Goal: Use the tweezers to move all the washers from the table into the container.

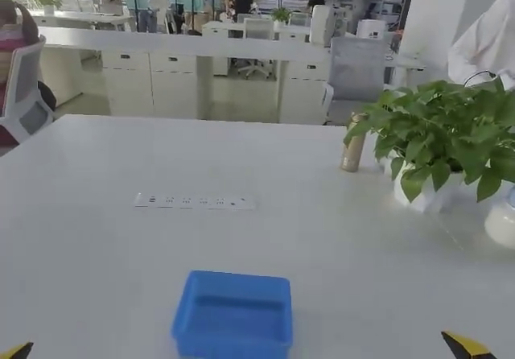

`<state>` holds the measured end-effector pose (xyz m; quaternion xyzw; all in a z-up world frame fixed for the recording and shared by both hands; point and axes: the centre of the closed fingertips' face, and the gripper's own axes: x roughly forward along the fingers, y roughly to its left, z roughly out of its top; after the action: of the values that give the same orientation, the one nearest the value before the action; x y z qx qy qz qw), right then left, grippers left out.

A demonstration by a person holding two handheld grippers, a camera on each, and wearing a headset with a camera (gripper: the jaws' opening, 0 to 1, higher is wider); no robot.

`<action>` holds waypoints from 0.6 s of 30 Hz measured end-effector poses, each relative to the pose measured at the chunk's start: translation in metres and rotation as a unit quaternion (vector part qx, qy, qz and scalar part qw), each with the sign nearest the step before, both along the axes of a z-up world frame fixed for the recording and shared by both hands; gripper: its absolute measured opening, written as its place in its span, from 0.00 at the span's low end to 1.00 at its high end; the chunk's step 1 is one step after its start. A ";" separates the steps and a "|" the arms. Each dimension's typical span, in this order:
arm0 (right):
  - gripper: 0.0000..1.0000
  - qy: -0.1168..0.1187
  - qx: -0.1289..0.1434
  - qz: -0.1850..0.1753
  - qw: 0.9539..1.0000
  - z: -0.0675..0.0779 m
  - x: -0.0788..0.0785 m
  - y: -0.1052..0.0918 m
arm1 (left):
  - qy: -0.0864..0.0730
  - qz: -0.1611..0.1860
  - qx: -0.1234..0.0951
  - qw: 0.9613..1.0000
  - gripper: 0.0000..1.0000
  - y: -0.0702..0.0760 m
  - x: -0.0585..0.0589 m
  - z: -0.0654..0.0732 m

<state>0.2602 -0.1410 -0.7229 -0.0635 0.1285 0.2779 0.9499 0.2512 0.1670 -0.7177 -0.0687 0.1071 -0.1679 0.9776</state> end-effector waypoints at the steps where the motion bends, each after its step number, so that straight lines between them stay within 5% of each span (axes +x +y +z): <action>1: 0.87 0.000 0.001 -0.001 1.000 0.000 0.000 -0.001 | 0.000 0.000 0.000 1.000 0.97 0.000 0.000 0.000; 18: 0.86 0.000 0.009 -0.009 1.000 0.001 0.002 -0.004 | 0.000 0.000 -0.002 1.000 0.96 0.000 0.000 0.001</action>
<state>0.2620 -0.1445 -0.7217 -0.0538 0.1271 0.2703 0.9528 0.2515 0.1666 -0.7166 -0.0707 0.1063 -0.1680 0.9775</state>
